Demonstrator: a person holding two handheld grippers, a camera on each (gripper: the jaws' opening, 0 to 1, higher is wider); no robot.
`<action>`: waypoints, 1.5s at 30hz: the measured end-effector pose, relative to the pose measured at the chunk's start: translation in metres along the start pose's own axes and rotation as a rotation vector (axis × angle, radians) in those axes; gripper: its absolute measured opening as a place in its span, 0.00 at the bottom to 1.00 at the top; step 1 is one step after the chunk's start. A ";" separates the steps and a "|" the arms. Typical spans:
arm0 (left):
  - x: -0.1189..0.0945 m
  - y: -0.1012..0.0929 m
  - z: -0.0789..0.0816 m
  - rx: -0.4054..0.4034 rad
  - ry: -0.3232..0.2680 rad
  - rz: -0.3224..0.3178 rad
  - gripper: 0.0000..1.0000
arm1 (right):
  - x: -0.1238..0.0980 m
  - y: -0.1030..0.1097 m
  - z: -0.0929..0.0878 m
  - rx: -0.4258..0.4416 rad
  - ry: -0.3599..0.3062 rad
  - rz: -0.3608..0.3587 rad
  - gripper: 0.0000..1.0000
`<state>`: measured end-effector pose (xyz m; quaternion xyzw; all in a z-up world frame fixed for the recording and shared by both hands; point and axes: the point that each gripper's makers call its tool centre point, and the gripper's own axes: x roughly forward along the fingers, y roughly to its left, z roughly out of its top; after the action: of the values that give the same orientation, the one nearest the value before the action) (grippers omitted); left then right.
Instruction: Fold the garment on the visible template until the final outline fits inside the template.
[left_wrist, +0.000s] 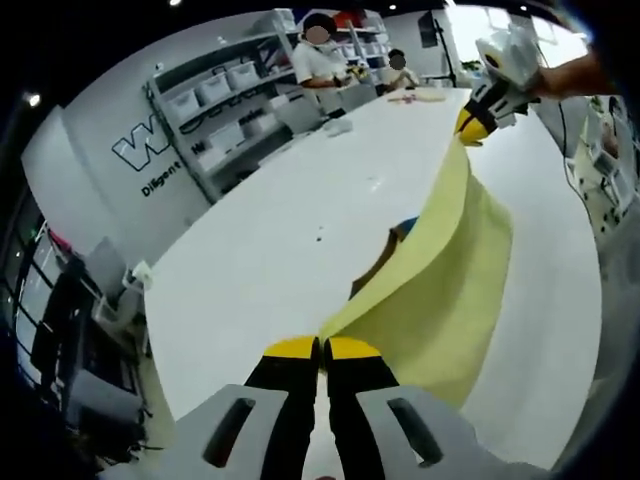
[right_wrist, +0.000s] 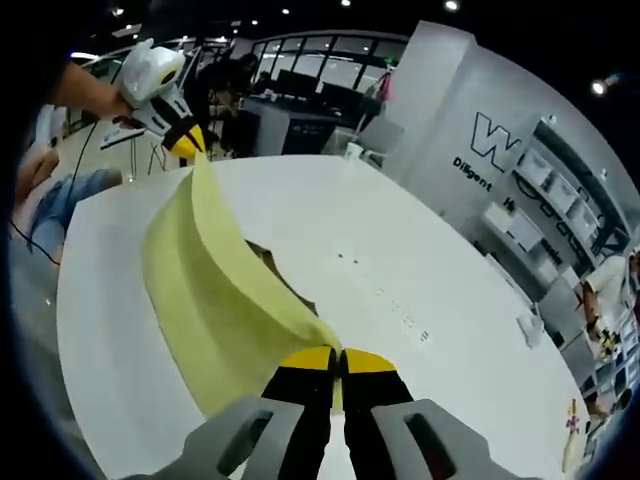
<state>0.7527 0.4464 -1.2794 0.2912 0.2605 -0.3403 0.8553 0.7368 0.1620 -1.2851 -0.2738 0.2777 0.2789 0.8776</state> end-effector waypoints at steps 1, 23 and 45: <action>0.000 0.000 0.000 0.001 0.001 0.000 0.00 | 0.000 0.000 0.000 0.000 0.000 0.000 0.00; 0.016 0.005 -0.009 0.001 0.017 -0.008 0.01 | 0.017 -0.005 -0.005 0.008 0.022 0.008 0.00; 0.048 0.005 -0.022 -0.029 0.064 0.001 0.01 | 0.046 -0.007 -0.026 0.034 0.054 -0.008 0.00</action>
<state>0.7814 0.4436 -1.3243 0.2895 0.2924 -0.3266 0.8509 0.7640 0.1566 -1.3301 -0.2675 0.3047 0.2629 0.8755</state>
